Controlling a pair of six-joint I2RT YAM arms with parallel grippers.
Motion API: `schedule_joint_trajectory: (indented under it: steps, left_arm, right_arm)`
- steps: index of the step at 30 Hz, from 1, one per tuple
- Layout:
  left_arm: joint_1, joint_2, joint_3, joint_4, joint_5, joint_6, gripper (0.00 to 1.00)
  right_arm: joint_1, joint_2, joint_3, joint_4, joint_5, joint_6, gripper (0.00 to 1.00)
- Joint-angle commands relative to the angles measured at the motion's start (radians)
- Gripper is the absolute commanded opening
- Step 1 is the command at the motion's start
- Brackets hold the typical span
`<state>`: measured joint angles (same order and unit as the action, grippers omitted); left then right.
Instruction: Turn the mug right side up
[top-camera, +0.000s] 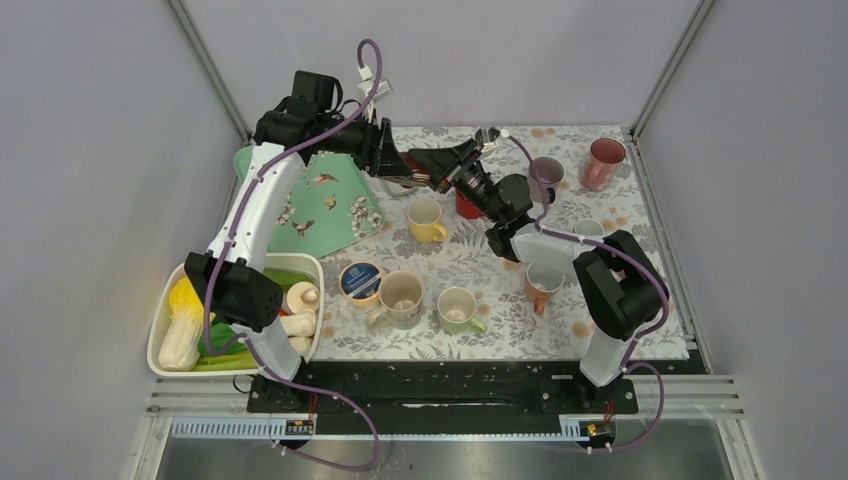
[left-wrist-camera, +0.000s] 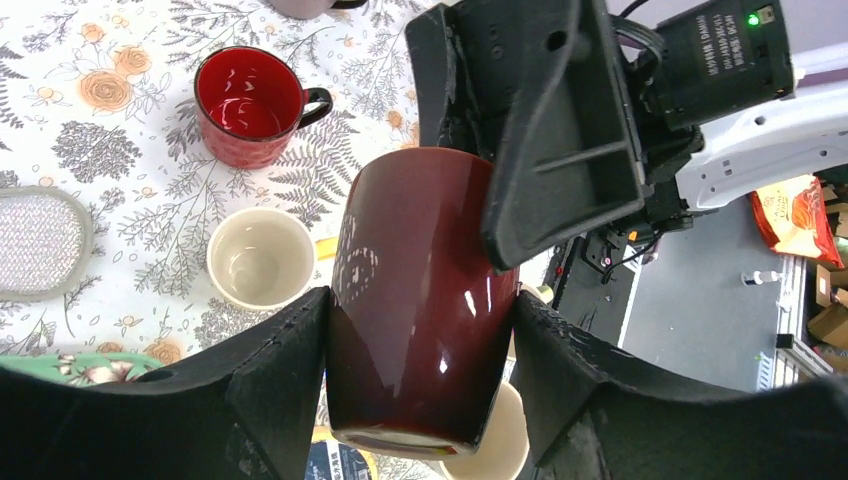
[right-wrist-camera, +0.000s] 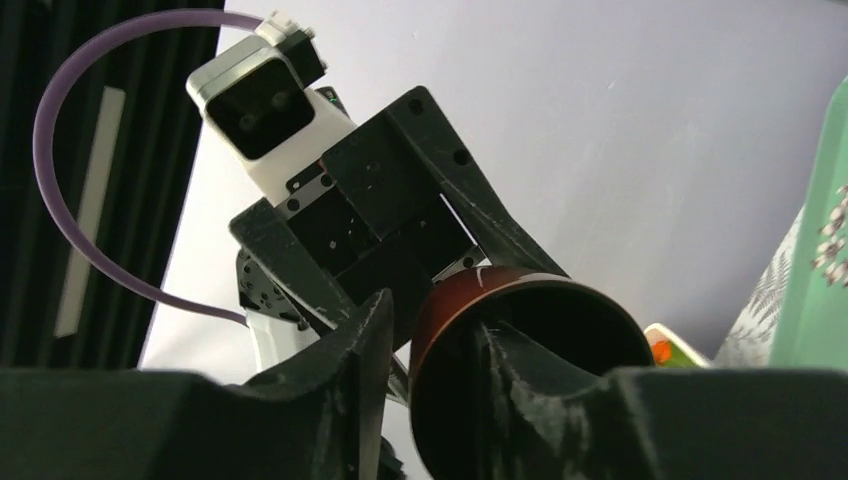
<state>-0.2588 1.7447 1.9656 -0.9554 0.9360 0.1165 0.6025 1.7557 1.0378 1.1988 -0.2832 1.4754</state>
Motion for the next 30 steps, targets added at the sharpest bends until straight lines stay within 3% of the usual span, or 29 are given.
schedule_joint_trajectory:
  steps: [1, 2, 3, 7, 8, 9, 10, 11, 13, 15, 17, 20, 23, 30]
  left_arm:
    - [-0.037, -0.041, -0.023, 0.016, 0.082, 0.033, 0.0]
    - [-0.037, -0.041, -0.026, 0.015, 0.084, 0.037, 0.0]
    - [-0.037, -0.042, -0.026, 0.012, 0.08, 0.046, 0.0]
    - [-0.034, -0.055, -0.026, -0.027, 0.074, 0.101, 0.0]
    - [-0.032, -0.057, -0.02, -0.048, 0.072, 0.128, 0.12]
    - [-0.028, -0.061, -0.011, -0.077, 0.061, 0.153, 0.47]
    - [-0.026, -0.067, -0.004, -0.097, 0.036, 0.176, 0.88]
    - [-0.019, -0.078, -0.005, -0.102, -0.015, 0.185, 0.98]
    - [-0.003, -0.1, -0.016, -0.08, -0.127, 0.169, 0.99]
    - [0.03, -0.12, -0.047, -0.047, -0.203, 0.145, 0.99]
    - [0.079, -0.138, -0.09, -0.017, -0.248, 0.126, 0.99]
    - [0.118, -0.166, -0.198, 0.044, -0.312, 0.122, 0.99]
    - [0.123, -0.22, -0.339, 0.135, -0.399, 0.124, 0.99]
    - [0.125, -0.338, -0.612, 0.305, -0.511, 0.105, 0.99]
  right_arm:
    - [0.0, -0.018, 0.025, 0.131, 0.007, 0.042, 0.27]
    - [-0.007, -0.034, 0.011, 0.124, 0.012, 0.034, 0.09]
    - [-0.013, -0.052, -0.006, 0.112, 0.015, 0.022, 0.0]
    - [-0.053, -0.127, -0.057, 0.055, -0.002, -0.045, 0.0]
    - [-0.069, -0.148, -0.068, 0.037, -0.018, -0.072, 0.0]
    - [-0.087, -0.179, -0.075, -0.002, -0.042, -0.115, 0.0]
    - [-0.106, -0.217, -0.072, -0.068, -0.075, -0.178, 0.0]
    - [-0.119, -0.257, -0.063, -0.177, -0.11, -0.301, 0.0]
    - [-0.124, -0.364, -0.022, -0.477, -0.134, -0.575, 0.0]
    - [-0.121, -0.468, 0.053, -0.929, -0.082, -0.867, 0.0]
    - [-0.121, -0.53, 0.112, -1.235, 0.038, -1.08, 0.0]
    - [-0.127, -0.58, 0.179, -1.589, 0.286, -1.273, 0.0]
    - [-0.164, -0.605, 0.203, -1.83, 0.549, -1.338, 0.0]
    - [-0.46, -0.787, 0.033, -1.992, 0.647, -1.302, 0.0]
